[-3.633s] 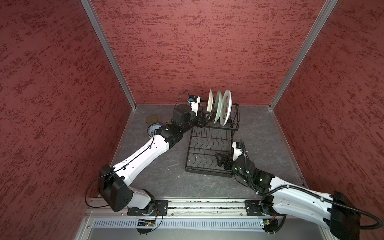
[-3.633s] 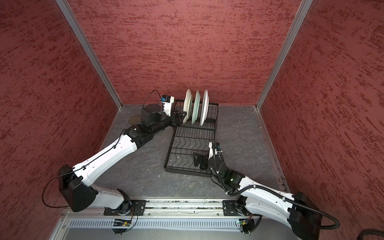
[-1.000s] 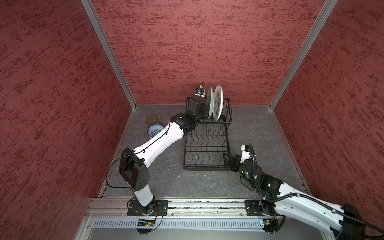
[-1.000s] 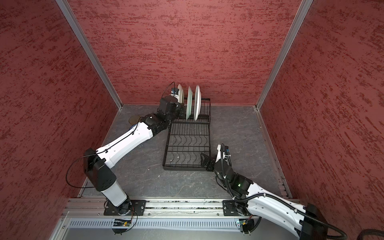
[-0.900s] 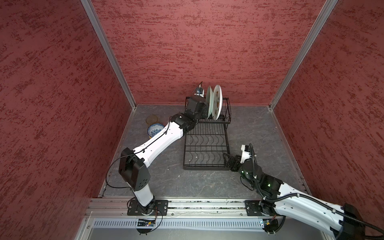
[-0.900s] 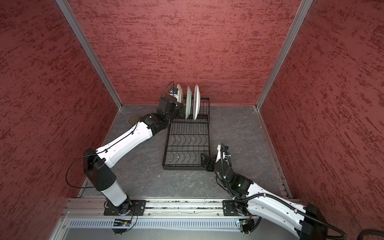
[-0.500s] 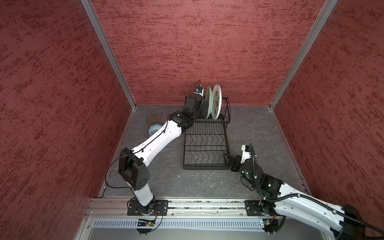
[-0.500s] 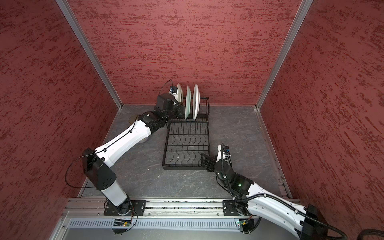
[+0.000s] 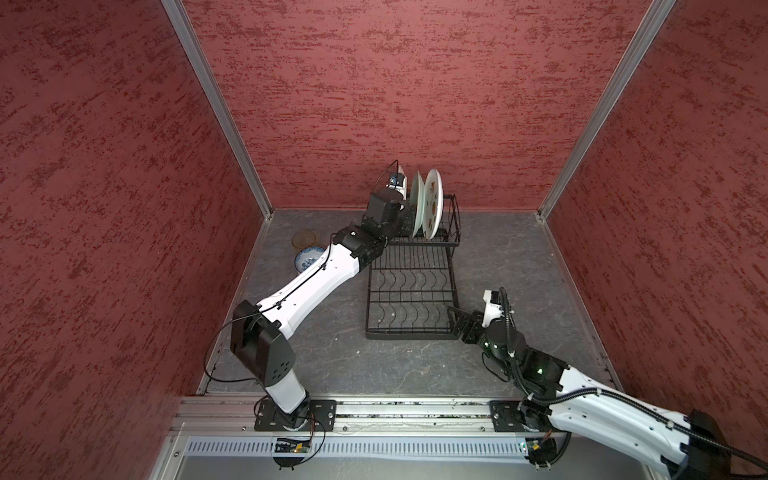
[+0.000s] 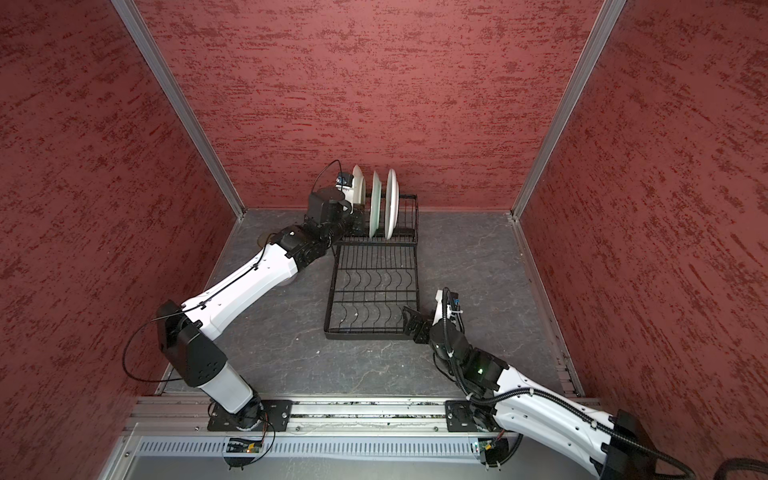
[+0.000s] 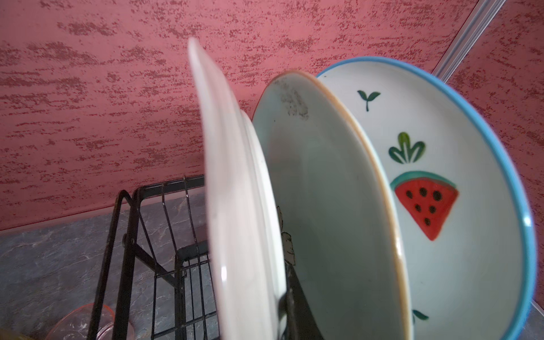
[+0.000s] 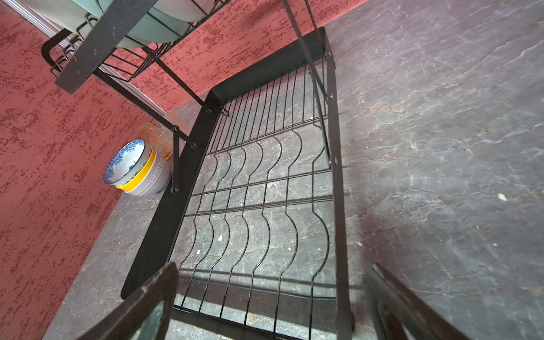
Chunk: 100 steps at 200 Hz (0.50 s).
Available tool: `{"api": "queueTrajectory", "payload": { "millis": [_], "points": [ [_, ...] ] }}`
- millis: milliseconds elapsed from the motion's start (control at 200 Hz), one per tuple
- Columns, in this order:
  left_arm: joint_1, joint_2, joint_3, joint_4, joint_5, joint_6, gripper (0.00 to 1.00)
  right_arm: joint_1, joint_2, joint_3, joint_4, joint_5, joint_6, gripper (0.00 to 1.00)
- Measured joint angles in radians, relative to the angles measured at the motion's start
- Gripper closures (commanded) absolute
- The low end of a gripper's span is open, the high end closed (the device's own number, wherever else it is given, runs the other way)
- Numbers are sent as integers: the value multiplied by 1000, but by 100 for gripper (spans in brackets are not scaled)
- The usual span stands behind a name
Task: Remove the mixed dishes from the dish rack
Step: 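Close the left gripper on the white plate's rim and tilt it out, then lift the white plate out of the rack toward the right gripper with the left gripper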
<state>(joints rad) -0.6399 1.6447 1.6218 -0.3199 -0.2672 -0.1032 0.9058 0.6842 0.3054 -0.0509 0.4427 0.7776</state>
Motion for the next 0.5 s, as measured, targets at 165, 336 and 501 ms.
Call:
{"api": "queueTrajectory", "payload": {
  "millis": [165, 336, 501],
  "points": [
    [0, -52, -29, 40, 0, 21, 100, 0, 7, 0, 0, 0, 0, 1],
    [11, -114, -52, 59, -27, 50, 100, 0, 7, 0, 0, 0, 0, 1],
    [10, -160, -83, 79, -39, 68, 100, 0, 7, 0, -1, 0, -3, 1]
  ]
}}
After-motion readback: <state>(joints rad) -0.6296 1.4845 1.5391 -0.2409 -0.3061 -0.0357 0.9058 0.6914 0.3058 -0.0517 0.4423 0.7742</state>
